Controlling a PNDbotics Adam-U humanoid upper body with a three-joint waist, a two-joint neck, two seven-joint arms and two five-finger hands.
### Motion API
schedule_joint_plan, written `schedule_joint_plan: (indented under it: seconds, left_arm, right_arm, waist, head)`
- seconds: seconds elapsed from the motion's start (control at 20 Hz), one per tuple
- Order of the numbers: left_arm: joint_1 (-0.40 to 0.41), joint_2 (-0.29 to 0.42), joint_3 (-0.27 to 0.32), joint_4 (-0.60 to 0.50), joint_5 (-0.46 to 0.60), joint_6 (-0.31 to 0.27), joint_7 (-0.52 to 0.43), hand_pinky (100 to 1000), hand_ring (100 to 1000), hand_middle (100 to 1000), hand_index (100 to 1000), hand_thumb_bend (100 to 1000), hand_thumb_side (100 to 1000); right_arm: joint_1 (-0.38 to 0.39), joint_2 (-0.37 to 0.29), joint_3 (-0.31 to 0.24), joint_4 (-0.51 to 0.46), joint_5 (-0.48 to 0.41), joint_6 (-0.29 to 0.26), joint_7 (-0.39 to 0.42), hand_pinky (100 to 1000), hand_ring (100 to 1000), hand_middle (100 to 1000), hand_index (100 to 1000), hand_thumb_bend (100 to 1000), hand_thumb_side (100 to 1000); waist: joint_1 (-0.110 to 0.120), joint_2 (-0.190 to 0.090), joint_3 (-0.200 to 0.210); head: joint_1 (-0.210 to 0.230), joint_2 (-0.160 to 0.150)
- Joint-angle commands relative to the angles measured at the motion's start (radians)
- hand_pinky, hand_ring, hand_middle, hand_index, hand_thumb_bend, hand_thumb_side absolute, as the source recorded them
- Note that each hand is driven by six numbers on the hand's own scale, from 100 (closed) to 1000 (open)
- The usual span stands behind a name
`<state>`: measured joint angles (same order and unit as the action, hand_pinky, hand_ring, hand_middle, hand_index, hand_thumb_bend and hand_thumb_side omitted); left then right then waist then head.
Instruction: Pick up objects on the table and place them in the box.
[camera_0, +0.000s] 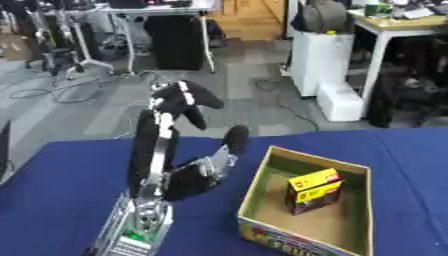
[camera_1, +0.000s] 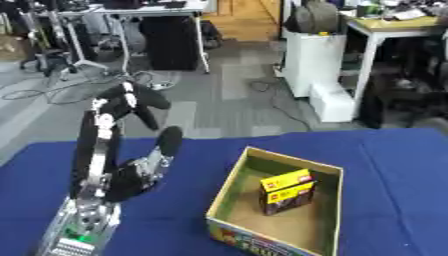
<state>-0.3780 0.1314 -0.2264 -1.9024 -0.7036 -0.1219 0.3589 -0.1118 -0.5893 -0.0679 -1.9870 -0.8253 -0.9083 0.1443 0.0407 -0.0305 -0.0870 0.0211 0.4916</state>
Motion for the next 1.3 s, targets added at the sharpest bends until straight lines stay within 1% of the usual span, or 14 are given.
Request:
schedule_joint_plan:
  seconds: [0.05,0.3,0.4,0.7,0.9,1.3]
  left_arm:
    - [-0.007,0.003,0.005,-0.008,-0.004,0.002,-0.004,351,343,530,592,413,825]
    - [-0.007,0.004,0.004,-0.007,-0.005,0.001,-0.005,350,338,525,591,412,824]
    - [-0.007,0.005,0.004,-0.007,-0.005,0.001,-0.006,349,336,524,591,412,824]
    - [-0.006,0.006,0.003,-0.006,-0.004,0.000,-0.008,348,333,520,591,412,824]
    - [-0.006,0.007,0.003,-0.005,-0.005,-0.001,-0.009,348,331,518,591,411,824]
    - [-0.006,0.007,0.002,-0.004,-0.004,-0.003,-0.011,347,330,516,590,411,823]
  right_arm:
    - [-0.014,-0.018,-0.008,-0.013,0.000,0.001,0.006,330,380,439,514,100,1000]
    - [-0.013,-0.017,-0.007,-0.013,0.002,0.001,0.010,329,379,433,510,100,1000]
    - [-0.014,-0.017,-0.007,-0.013,0.003,0.001,0.012,329,379,432,509,100,1000]
    - [-0.015,-0.017,-0.006,-0.013,0.002,0.001,0.012,329,379,431,508,100,1000]
    - [-0.015,-0.017,-0.006,-0.013,0.002,0.001,0.013,329,379,431,508,100,1000]
    - [-0.015,-0.017,-0.005,-0.013,0.005,0.001,0.015,329,379,431,508,100,1000]
  waist:
    - [-0.003,-0.005,0.000]
    - [-0.004,-0.006,0.000]
    - [-0.005,-0.006,0.000]
    - [-0.005,-0.006,-0.002]
    - [-0.005,-0.007,-0.003]
    - [-0.006,-0.007,-0.002]
  head:
    - [-0.034,0.005]
    - [-0.068,0.000]
    - [-0.074,-0.005]
    - [-0.078,-0.024]
    - [-0.073,-0.032]
    - [-0.063,-0.038]
